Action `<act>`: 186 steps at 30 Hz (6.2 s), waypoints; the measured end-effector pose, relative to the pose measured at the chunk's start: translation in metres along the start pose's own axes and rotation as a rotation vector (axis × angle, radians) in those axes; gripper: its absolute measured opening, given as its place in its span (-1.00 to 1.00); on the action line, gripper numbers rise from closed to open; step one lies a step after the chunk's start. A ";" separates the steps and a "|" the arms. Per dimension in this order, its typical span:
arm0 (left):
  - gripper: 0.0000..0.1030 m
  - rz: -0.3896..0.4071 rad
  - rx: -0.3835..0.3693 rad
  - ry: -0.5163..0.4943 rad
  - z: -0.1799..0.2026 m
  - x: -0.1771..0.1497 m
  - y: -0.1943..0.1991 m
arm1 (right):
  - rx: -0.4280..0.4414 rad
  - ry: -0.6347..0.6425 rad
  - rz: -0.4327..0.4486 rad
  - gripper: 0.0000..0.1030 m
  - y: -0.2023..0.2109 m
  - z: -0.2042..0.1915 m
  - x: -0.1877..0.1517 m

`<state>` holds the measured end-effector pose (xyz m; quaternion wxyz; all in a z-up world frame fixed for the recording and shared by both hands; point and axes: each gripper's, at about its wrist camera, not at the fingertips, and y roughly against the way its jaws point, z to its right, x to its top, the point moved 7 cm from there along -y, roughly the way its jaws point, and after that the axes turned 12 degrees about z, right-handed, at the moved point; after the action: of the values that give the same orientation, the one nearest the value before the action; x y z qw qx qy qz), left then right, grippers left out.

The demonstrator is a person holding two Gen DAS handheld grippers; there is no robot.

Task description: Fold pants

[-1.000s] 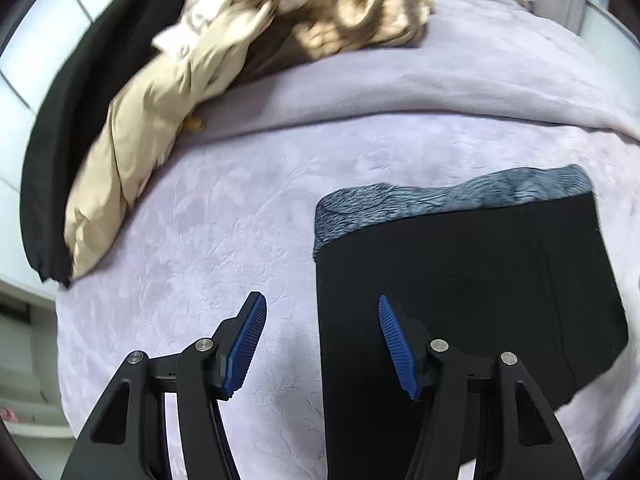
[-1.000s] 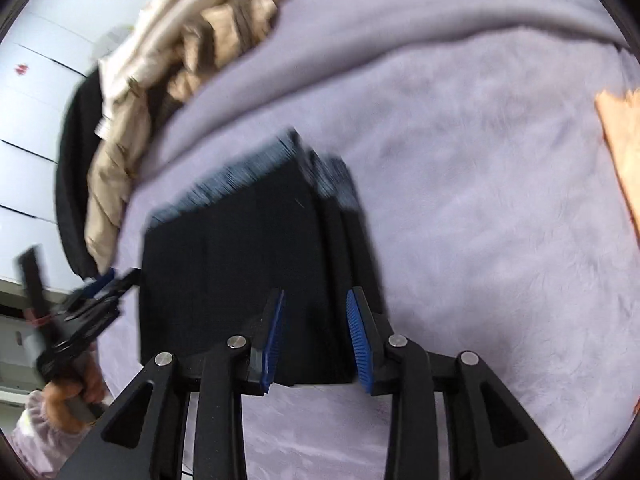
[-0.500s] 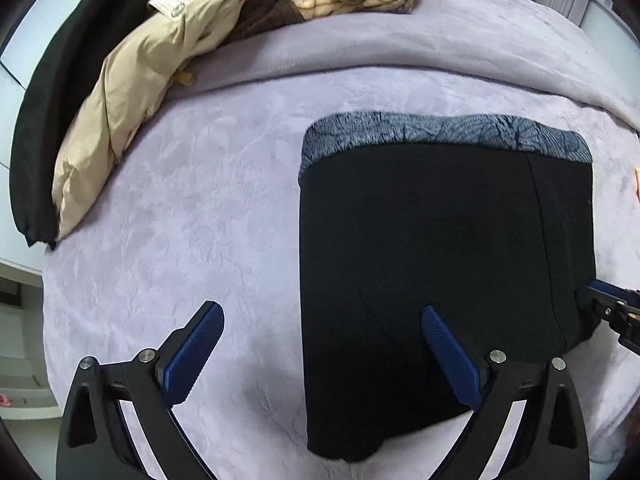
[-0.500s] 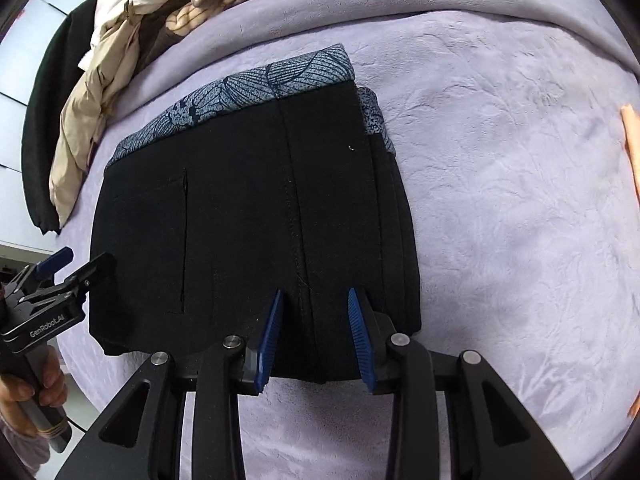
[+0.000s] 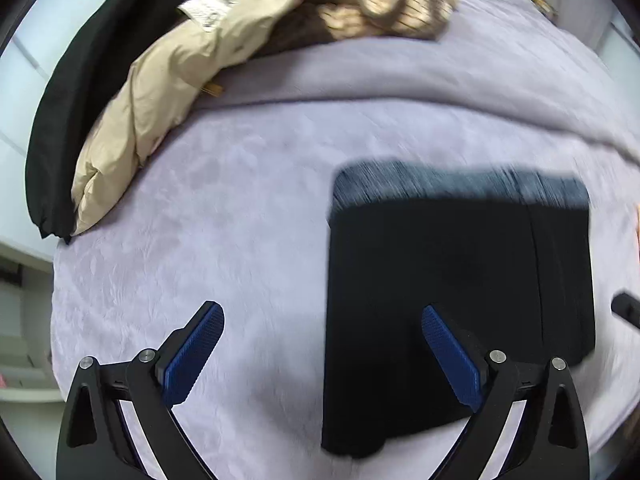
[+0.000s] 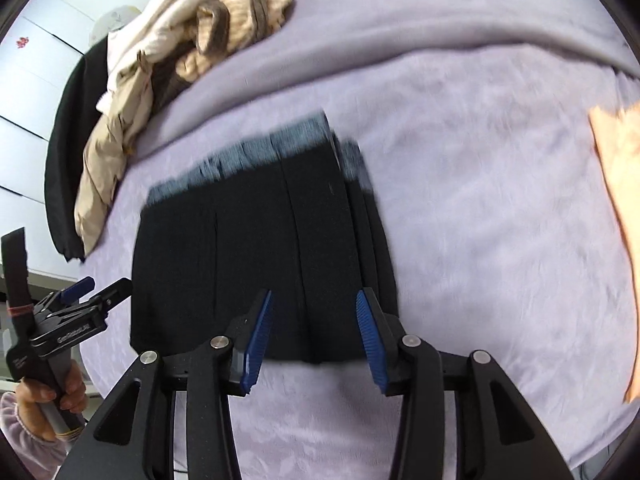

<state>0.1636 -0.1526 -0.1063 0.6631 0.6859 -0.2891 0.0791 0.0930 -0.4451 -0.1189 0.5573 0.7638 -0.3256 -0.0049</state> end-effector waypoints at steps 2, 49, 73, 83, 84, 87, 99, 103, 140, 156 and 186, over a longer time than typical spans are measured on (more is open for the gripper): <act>0.94 0.008 0.019 0.050 -0.006 0.014 -0.015 | 0.009 0.005 0.008 -0.09 -0.012 -0.004 0.008; 0.97 -0.199 -0.300 -0.238 -0.006 -0.114 0.041 | -0.137 -0.172 -0.072 0.68 0.064 -0.063 -0.140; 0.97 -0.278 -0.154 -0.091 0.036 -0.093 0.020 | -0.053 -0.114 -0.062 0.68 0.060 0.053 -0.030; 0.97 -0.227 -0.124 0.053 0.009 -0.037 -0.005 | 0.042 -0.167 -0.099 0.68 0.040 0.070 0.002; 0.97 -0.238 -0.138 0.066 0.009 -0.036 -0.010 | 0.042 -0.167 -0.107 0.68 0.037 0.071 0.002; 0.97 -0.245 -0.127 0.061 0.011 -0.040 -0.017 | 0.037 -0.153 -0.127 0.68 0.030 0.072 0.003; 0.97 -0.268 -0.101 0.045 0.016 -0.034 -0.036 | 0.032 -0.152 -0.182 0.68 0.006 0.082 0.002; 0.97 -0.267 -0.084 0.049 0.016 -0.030 -0.044 | 0.033 -0.146 -0.189 0.68 0.003 0.083 0.003; 0.58 -0.155 -0.478 0.097 0.047 0.004 -0.112 | 0.395 -0.190 -0.331 0.32 -0.087 0.051 -0.010; 0.04 -0.121 -0.488 0.133 0.023 -0.025 0.002 | 0.534 -0.323 -0.307 -0.13 0.006 0.007 -0.041; 0.97 -0.132 -0.029 0.102 0.039 -0.080 0.063 | -0.106 0.352 -0.197 0.82 0.046 -0.026 -0.064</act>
<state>0.0558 -0.1635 -0.0948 0.6907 0.6887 -0.2103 0.0658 0.0293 -0.3980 -0.0922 0.6419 0.7505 -0.1463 0.0571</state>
